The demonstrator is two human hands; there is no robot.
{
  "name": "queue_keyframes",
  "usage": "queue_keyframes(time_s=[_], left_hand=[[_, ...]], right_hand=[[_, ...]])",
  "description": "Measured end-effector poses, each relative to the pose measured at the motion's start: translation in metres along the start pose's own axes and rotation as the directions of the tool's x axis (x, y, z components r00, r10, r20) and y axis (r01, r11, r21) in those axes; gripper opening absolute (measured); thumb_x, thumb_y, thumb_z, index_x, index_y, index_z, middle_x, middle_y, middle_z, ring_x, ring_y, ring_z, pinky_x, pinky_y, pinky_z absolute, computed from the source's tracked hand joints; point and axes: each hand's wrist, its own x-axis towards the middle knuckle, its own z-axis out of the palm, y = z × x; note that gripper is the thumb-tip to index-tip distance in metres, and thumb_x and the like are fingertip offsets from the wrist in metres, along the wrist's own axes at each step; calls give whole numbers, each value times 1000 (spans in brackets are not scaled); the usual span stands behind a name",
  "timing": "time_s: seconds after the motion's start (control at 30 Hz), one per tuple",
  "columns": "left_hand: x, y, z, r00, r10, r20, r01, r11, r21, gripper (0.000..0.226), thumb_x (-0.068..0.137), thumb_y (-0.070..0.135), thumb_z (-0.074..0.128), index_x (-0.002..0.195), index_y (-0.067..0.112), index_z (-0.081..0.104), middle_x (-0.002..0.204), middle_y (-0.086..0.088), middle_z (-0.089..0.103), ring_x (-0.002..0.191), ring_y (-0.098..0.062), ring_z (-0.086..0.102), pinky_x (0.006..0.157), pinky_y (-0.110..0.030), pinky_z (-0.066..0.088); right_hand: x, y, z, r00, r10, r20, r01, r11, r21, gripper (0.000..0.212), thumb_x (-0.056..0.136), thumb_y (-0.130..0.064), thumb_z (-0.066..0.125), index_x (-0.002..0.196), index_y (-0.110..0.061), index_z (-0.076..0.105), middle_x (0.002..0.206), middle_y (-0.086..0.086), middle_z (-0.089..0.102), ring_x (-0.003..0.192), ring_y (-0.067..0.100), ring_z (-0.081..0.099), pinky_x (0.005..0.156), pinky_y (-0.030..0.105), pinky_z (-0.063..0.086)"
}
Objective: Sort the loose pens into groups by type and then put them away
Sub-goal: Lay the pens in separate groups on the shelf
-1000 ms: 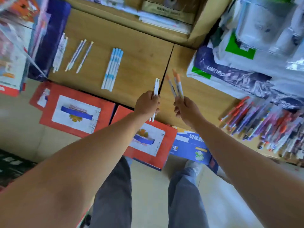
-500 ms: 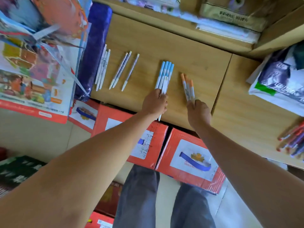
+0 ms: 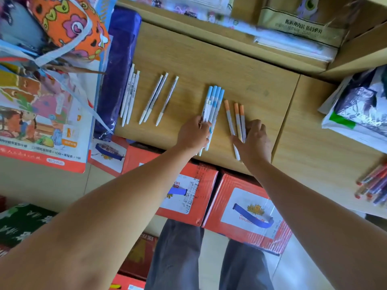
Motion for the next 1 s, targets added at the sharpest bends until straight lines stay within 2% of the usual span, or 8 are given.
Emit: queue_keyframes(time_s=[0.07, 0.17, 0.37, 0.53, 0.63, 0.73, 0.87, 1.0], left_hand=[[2, 1, -3, 999, 33, -11, -32, 998, 51, 13, 94, 20, 49, 93, 13, 60, 70, -1, 61, 54, -17, 59, 61, -37, 56], [2, 3, -10, 995, 97, -35, -90, 985, 148, 16, 95, 23, 52, 91, 13, 64, 70, 2, 61, 55, -7, 59, 54, -18, 51], [8, 6, -28, 993, 112, -24, -108, 986, 124, 36, 91, 28, 59, 91, -7, 66, 72, -11, 54, 66, -17, 46, 63, -29, 36], [-1, 18, -38, 993, 96, 71, -92, 994, -57, 22, 94, 21, 59, 107, 8, 71, 94, 1, 68, 80, 3, 56, 65, -1, 39], [-7, 21, -44, 991, 100, 91, -81, 977, -197, 22, 94, 15, 59, 110, 3, 68, 72, 6, 72, 58, 8, 54, 57, -4, 37], [-13, 20, -50, 987, 120, 104, -91, 964, -249, 12, 92, 13, 62, 94, 4, 70, 46, 11, 52, 45, -1, 43, 51, -16, 38], [-11, 6, -68, 961, 245, -125, -230, 965, 127, 22, 89, 36, 60, 98, 17, 67, 92, 9, 67, 80, -3, 59, 73, -25, 49], [-4, -21, -108, 854, 414, -317, -182, 806, 563, 32, 91, 17, 58, 123, 11, 57, 122, -11, 53, 108, -23, 55, 93, -32, 44]], right_hand=[[-1, -4, 3, 1000, 0, 30, -1, 999, 33, 41, 89, -26, 64, 119, -8, 42, 117, 13, 51, 97, 32, 57, 68, 31, 37], [-3, -6, 4, 999, 8, 50, -11, 998, 58, 42, 89, -26, 64, 120, -8, 42, 117, 12, 51, 97, 29, 57, 68, 29, 37], [1, -11, -6, 994, -90, -58, 103, 953, 285, 27, 89, -28, 65, 110, -14, 56, 91, -4, 57, 72, 10, 53, 63, 21, 39], [-4, -49, -3, 938, -165, 306, -6, 873, 488, 19, 86, -33, 69, 101, -22, 68, 91, -6, 67, 69, 11, 62, 63, 21, 49], [-8, -63, 5, 926, -158, 342, -46, 853, 520, 26, 85, -29, 71, 104, -12, 66, 96, -1, 69, 66, 8, 66, 61, 21, 52], [-9, -70, 7, 924, -175, 340, -12, 876, 482, 23, 86, -31, 70, 98, -12, 67, 94, -1, 70, 69, 8, 66, 62, 20, 50], [-8, -83, 8, 920, -174, 351, -24, 869, 495, 26, 87, -25, 70, 105, -7, 67, 84, 0, 68, 63, 5, 63, 70, 31, 55], [-2, -106, 10, 933, -154, 327, -50, 841, 538, 14, 86, -23, 71, 92, -12, 67, 72, -3, 65, 60, 10, 62, 69, 30, 55]])
